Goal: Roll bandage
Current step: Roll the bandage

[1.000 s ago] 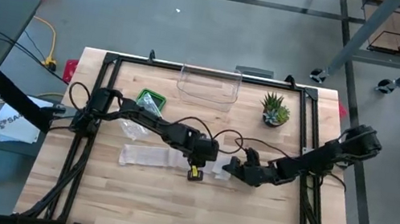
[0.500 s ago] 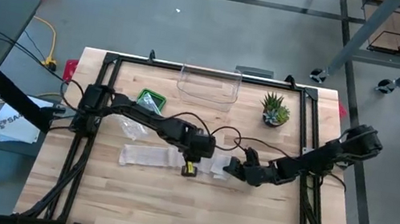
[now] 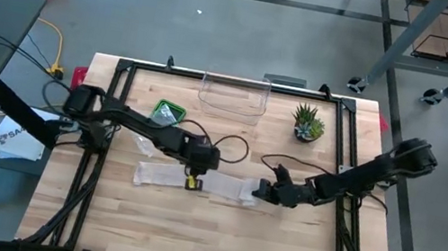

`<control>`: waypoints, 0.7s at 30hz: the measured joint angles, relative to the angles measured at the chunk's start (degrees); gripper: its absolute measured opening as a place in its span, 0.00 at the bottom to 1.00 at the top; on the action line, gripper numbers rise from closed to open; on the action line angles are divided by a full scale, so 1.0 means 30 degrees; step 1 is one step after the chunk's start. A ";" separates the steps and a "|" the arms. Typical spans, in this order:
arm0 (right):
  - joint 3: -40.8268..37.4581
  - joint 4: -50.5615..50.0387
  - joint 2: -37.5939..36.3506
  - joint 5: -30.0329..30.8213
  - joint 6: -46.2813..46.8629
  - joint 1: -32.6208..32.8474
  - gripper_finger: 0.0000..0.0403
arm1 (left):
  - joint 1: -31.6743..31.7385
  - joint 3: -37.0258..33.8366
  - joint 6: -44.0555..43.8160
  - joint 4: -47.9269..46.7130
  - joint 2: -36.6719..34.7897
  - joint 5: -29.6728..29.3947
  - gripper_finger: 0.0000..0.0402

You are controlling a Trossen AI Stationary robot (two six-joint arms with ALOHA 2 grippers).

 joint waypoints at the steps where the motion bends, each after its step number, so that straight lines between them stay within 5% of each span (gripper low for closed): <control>1: 0.0000 -0.0602 -0.0272 -0.0234 0.0041 0.0000 0.01 | 0.0000 -0.0365 -0.0059 0.0504 -0.0250 -0.0003 0.00; 14: 0.0000 -0.7310 -0.5267 -0.2697 0.0837 -0.0051 0.00 | -0.0394 -0.0720 -0.3036 0.6129 0.0529 -0.0010 0.00; 21: 0.0760 -0.9838 -0.5503 -0.4252 0.0090 -0.0559 0.00 | -0.0772 -0.0512 -0.3724 0.6642 0.0738 -0.0272 0.00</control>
